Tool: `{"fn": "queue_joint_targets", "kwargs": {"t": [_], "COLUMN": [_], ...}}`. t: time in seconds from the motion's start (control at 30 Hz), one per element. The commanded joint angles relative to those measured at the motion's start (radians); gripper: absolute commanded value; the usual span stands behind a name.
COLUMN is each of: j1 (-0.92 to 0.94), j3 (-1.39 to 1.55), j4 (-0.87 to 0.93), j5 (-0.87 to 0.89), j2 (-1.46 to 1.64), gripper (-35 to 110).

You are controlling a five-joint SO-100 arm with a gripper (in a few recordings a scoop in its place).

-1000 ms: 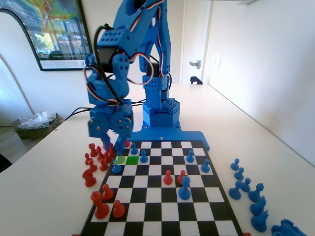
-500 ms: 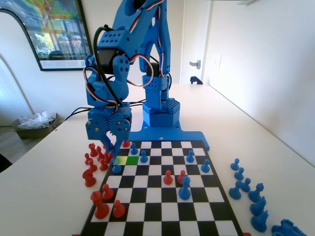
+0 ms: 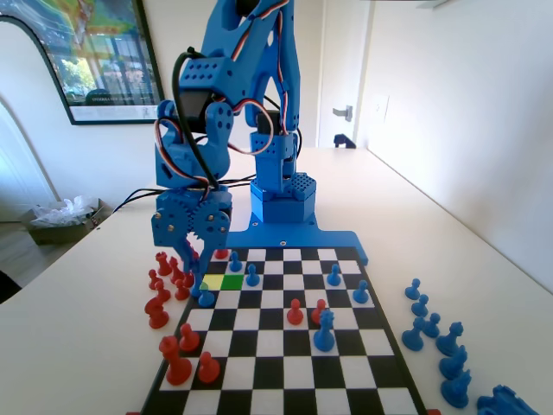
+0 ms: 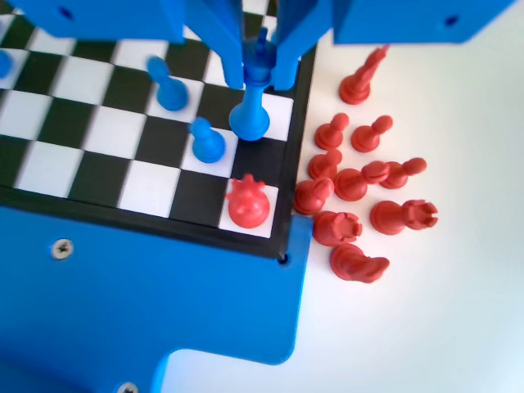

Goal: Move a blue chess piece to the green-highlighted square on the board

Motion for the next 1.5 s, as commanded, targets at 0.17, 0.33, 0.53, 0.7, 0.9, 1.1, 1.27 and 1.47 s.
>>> {"fn": "queue_joint_targets", "kwargs": {"t": [0.17, 0.33, 0.53, 0.7, 0.9, 1.1, 1.27, 1.47], "j1": [-0.071, -0.117, -0.115, -0.092, -0.08, -0.081, -0.083, -0.083], "j3": [-0.189, -0.167, -0.091, 0.002, 0.041, 0.063, 0.094, 0.117], "j4": [0.225, 0.149, 0.026, -0.106, -0.152, -0.176, -0.199, -0.225], "j5": [0.114, 0.179, 0.187, 0.149, 0.13, 0.127, 0.12, 0.114], "j2": [0.028, 0.021, 0.02, 0.017, 0.014, 0.014, 0.014, 0.018], "gripper": [1, 1, 1, 1, 1, 1, 1, 1]}}
